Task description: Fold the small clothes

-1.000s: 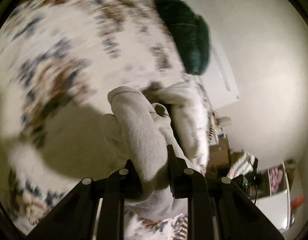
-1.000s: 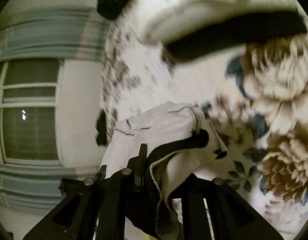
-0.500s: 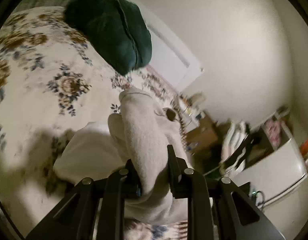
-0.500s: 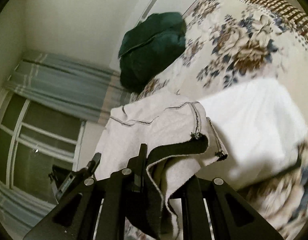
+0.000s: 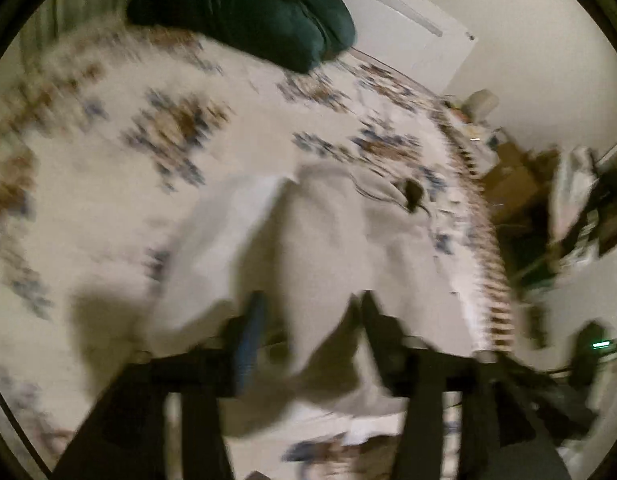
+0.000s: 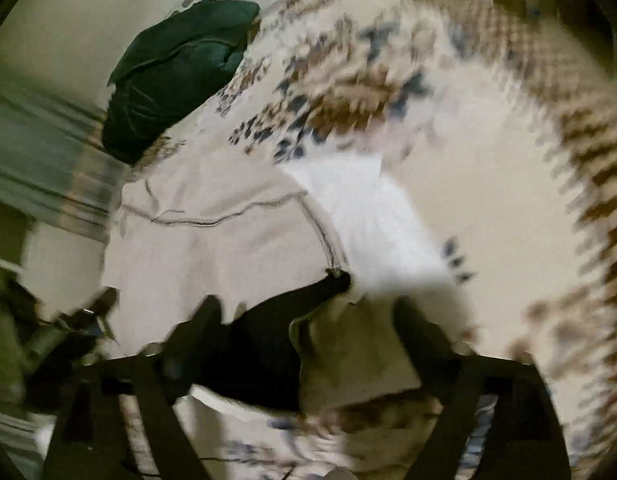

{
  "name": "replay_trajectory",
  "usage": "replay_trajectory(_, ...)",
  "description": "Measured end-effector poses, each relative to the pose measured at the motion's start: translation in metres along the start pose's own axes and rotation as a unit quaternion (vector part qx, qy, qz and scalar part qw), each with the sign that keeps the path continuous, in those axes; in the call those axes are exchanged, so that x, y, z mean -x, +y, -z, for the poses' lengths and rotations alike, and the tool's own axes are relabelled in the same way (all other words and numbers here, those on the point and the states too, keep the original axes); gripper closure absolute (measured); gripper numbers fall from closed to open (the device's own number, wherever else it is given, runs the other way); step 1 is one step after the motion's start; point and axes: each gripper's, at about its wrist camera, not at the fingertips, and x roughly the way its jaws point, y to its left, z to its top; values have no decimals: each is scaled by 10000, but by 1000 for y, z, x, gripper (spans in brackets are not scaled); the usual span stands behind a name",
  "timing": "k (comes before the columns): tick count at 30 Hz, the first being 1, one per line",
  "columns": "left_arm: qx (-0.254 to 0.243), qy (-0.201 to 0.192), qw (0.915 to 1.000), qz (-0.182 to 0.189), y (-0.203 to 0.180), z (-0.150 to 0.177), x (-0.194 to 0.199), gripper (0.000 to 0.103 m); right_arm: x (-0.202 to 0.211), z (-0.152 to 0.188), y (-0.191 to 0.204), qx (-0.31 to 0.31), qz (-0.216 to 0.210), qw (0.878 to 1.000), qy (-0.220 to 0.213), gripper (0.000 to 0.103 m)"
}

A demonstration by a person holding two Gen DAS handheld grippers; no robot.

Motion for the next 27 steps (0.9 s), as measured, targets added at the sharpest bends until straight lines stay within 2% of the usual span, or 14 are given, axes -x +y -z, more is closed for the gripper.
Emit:
replay_trajectory(1,-84,-60,9998,-181,-5,1,11,18,11,1,9,193,296,9993,-96,2)
replay_trajectory(4,-263,-289,9976,-573,-17,6,45,7,43,13,34,608,944,9932,-316,0)
replay_trajectory(7,-570,-463,9925,-976,-33,15,75,5,76,26,59,851,1329,9861,-510,0)
replay_trajectory(9,-648,-474,9910,-1073,-38,18,86,5,96,37,74,1048,1598,9794,-657,0)
replay_trajectory(12,-806,-468,9893,-1124,-47,32,111,5,131,55,92,1140,1759,9745,-802,0)
replay_trajectory(21,-1209,-660,9863,-908,-67,76,225,5,285,132,143,1111,1925,9650,-1394,0)
replay_trajectory(27,-1415,-951,9820,-818,-70,109,309,5,386,200,184,1263,2025,9538,-1822,0)
